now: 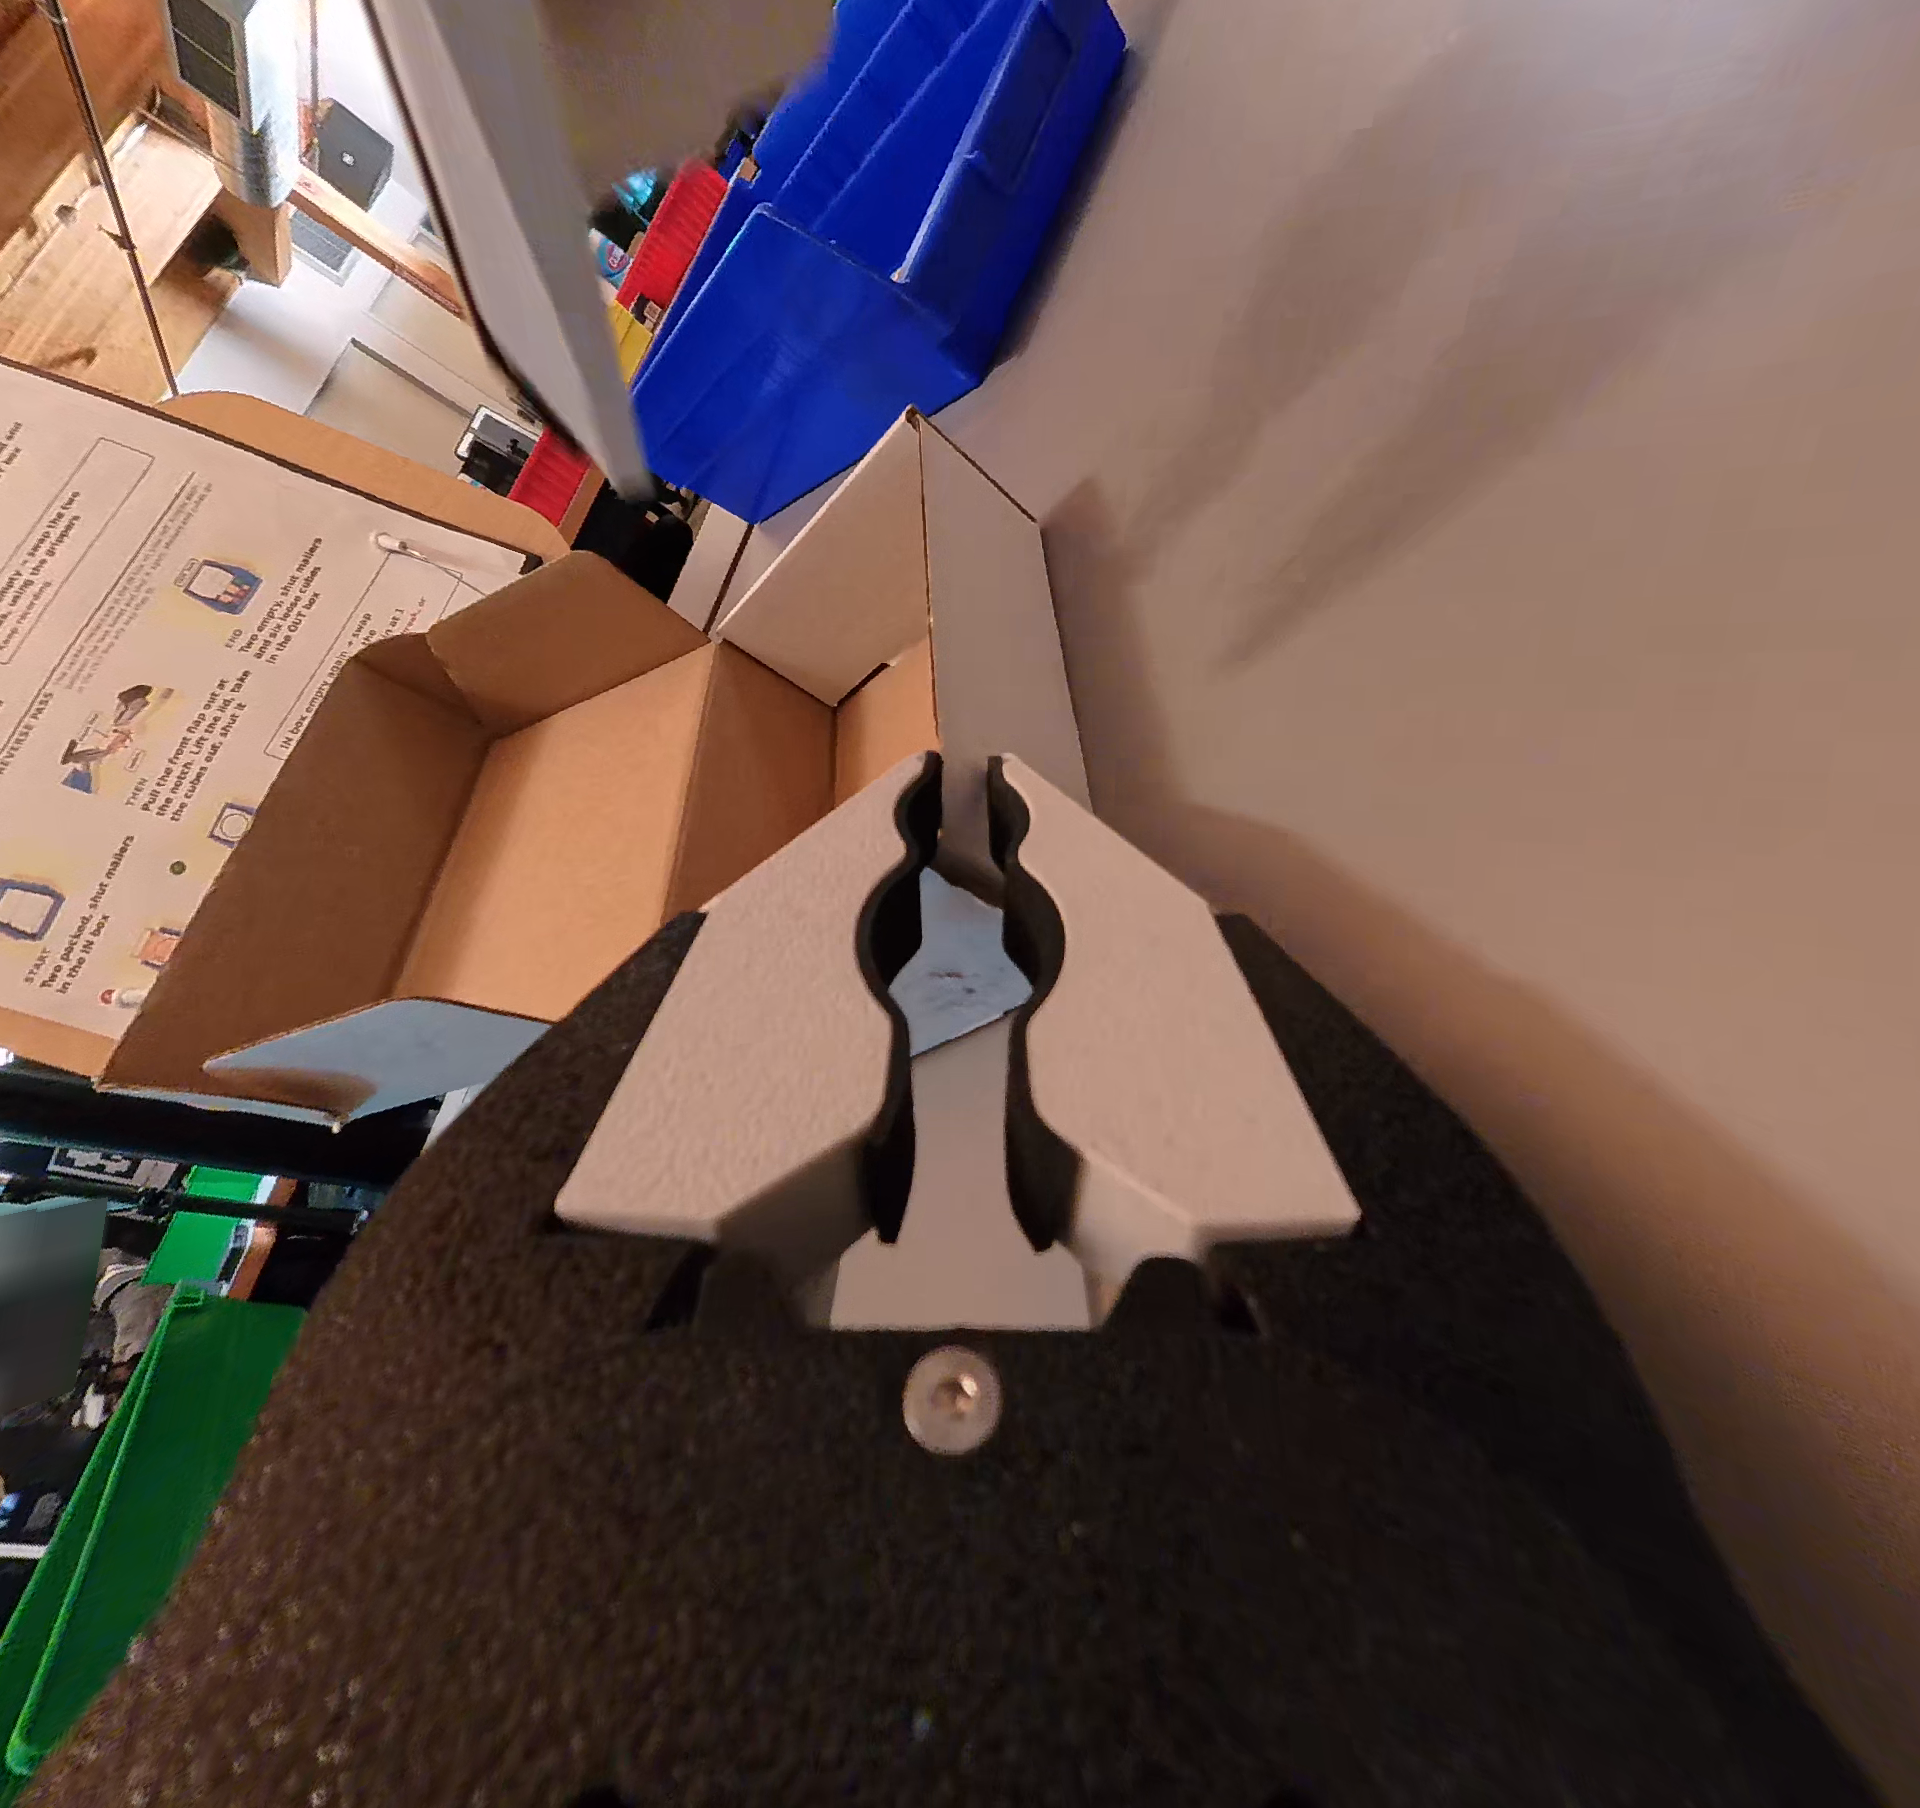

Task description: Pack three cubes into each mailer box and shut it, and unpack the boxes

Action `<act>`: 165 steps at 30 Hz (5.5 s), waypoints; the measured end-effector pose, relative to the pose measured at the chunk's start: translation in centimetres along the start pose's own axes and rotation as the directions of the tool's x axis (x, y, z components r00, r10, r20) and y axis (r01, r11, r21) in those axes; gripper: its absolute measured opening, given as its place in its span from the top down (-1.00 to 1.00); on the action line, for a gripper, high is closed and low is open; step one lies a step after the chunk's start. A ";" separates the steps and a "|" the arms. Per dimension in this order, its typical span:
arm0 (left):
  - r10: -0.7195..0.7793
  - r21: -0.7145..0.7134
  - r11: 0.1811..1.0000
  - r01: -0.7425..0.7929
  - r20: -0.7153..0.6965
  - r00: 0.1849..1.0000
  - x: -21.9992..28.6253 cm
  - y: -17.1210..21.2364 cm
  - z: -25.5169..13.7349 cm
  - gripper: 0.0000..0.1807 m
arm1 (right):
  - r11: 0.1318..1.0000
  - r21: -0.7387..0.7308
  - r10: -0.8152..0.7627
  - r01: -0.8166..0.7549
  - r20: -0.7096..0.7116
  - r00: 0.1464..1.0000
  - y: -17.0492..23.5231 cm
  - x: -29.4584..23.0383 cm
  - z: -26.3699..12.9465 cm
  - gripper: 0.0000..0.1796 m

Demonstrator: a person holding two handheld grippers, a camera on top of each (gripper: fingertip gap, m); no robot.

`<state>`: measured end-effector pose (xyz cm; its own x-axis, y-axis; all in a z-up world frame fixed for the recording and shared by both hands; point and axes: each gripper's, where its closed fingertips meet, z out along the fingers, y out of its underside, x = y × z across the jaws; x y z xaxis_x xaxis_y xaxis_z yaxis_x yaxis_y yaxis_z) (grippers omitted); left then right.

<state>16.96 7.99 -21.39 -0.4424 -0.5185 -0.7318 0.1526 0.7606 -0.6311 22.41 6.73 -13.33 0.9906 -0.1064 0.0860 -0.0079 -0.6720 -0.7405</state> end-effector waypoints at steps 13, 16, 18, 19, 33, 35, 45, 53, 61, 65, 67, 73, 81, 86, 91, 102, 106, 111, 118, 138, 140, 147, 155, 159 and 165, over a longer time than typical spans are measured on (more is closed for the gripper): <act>0.013 0.002 1.000 -0.014 0.008 1.000 0.0 -0.1 -0.1 0.93 | 0.787 -0.287 -0.390 0.547 0.456 0.800 2.8 -4.6 11.4 0.34; 0.018 0.003 1.000 -0.018 0.009 1.000 0.0 0.0 -0.1 0.93 | 0.761 -0.315 -0.406 0.568 0.451 0.795 3.3 -4.2 12.0 0.41; 0.023 0.004 1.000 -0.023 0.010 1.000 0.0 0.0 -0.1 0.93 | 0.734 -0.329 -0.407 0.594 0.487 0.773 3.9 -4.3 11.7 0.79; 0.023 0.005 1.000 -0.023 0.009 1.000 0.0 0.0 -0.2 0.93 | 0.729 -0.331 -0.419 0.599 0.477 0.773 3.7 -4.1 11.4 0.79; 0.023 0.010 1.000 -0.023 0.004 1.000 0.0 0.0 -0.2 0.93 | 0.852 -0.516 -0.097 -0.088 -0.320 0.943 11.0 17.1 -8.4 0.79; 0.021 0.012 1.000 -0.021 0.001 1.000 0.0 0.1 -0.3 0.93 | 0.833 -0.498 -0.013 -0.241 -0.452 0.892 14.3 20.7 -9.7 0.79; -0.032 0.032 0.999 0.034 -0.044 0.998 -0.7 0.0 -1.7 0.90 | 0.921 -0.076 0.278 -0.383 -0.562 0.779 14.5 22.3 -9.6 0.21; -0.550 0.124 0.834 0.538 0.099 0.829 -9.5 -2.1 -4.1 0.77 | 0.905 0.378 0.295 -0.196 -0.225 0.929 -0.9 12.3 -4.2 0.59; -0.679 -0.104 0.607 0.788 0.448 0.582 -15.9 6.2 -1.1 0.71 | 0.946 0.200 0.298 -0.255 -0.227 0.927 -1.7 13.0 5.7 0.62; -0.647 -0.151 0.599 0.786 0.487 0.587 -15.9 7.2 0.4 0.77 | 0.953 0.269 0.218 -0.140 -0.286 0.933 -2.8 12.5 5.8 0.98; -0.653 -0.167 0.581 0.796 0.488 0.579 -15.3 7.5 0.9 0.77 | 0.951 0.291 0.195 -0.106 -0.298 0.935 -3.1 11.8 5.7 0.99; -0.554 -0.109 0.671 0.733 0.584 0.594 -16.3 7.4 0.2 0.89 | 0.922 0.377 0.218 -0.090 -0.311 0.925 -3.3 10.7 5.1 0.99; -0.332 -0.044 0.876 0.480 0.665 0.668 -14.5 4.8 -2.1 0.90 | 0.834 0.551 0.283 -0.033 -0.374 0.883 -2.4 6.8 2.2 0.98; -0.338 0.004 0.893 0.449 0.665 0.666 -12.8 2.9 -3.3 0.92 | 0.804 0.595 0.303 0.003 -0.413 0.859 -1.0 4.1 0.6 0.98; -0.416 0.010 0.848 0.531 0.634 0.652 -10.3 2.3 -3.8 0.94 | 0.837 0.547 0.293 -0.017 -0.422 0.858 1.5 1.9 0.2 0.99; -0.274 -0.240 0.859 0.452 0.530 0.802 -4.9 2.9 -5.3 0.71 | 0.911 0.385 0.134 0.149 -0.618 0.775 5.3 -0.3 -2.7 0.47; -0.275 -0.220 0.868 0.445 0.534 0.800 -4.3 2.6 -6.9 0.70 | 0.828 0.203 -0.156 0.523 -0.812 0.563 2.5 -2.2 -5.5 0.35; -0.255 -0.214 0.875 0.434 0.559 0.789 -5.3 2.8 -7.9 0.69 | 0.651 -0.090 -0.497 0.753 -0.801 0.334 -0.1 -4.0 -2.7 0.32; -0.228 -0.208 0.895 0.393 0.545 0.807 -5.9 2.7 -7.6 0.66 | 0.622 -0.238 -0.602 0.746 -0.755 0.261 0.0 -2.8 -1.5 0.95; -0.289 -0.390 0.802 0.453 0.410 0.865 -1.0 3.6 -7.1 0.96 | 0.792 0.007 -0.515 0.611 -0.532 0.673 5.5 -6.0 1.4 0.86; -0.326 -0.381 0.787 0.486 0.412 0.851 -1.0 3.5 -7.0 0.96 | 0.810 0.020 -0.482 0.586 -0.548 0.684 5.8 -5.8 1.3 0.79; -0.441 -0.341 0.742 0.577 0.401 0.803 -1.4 3.6 -6.8 0.98 | 0.914 0.001 -0.325 0.405 -0.595 0.735 9.0 -3.1 0.4 0.73; -0.473 -0.332 0.727 0.601 0.392 0.789 -1.3 3.8 -6.7 0.97 | 0.976 0.133 -0.066 0.175 -0.581 0.812 9.4 -3.0 0.2 0.91; -0.514 -0.320 0.704 0.635 0.389 0.765 -0.9 3.7 -6.4 0.95 | 0.979 0.188 0.034 0.076 -0.524 0.851 9.4 -3.1 0.3 0.92; -0.648 -0.276 0.612 0.741 0.363 0.670 -0.5 3.6 -5.7 0.94 | 0.983 0.184 0.100 -0.021 -0.433 0.896 9.6 -3.3 1.4 0.84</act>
<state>12.71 13.24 -21.85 -0.0741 -0.9818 -0.1750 -0.4786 0.1890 -0.8575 19.27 1.68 -21.61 0.8276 -0.4799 0.2913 -0.0038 -0.5236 -0.8519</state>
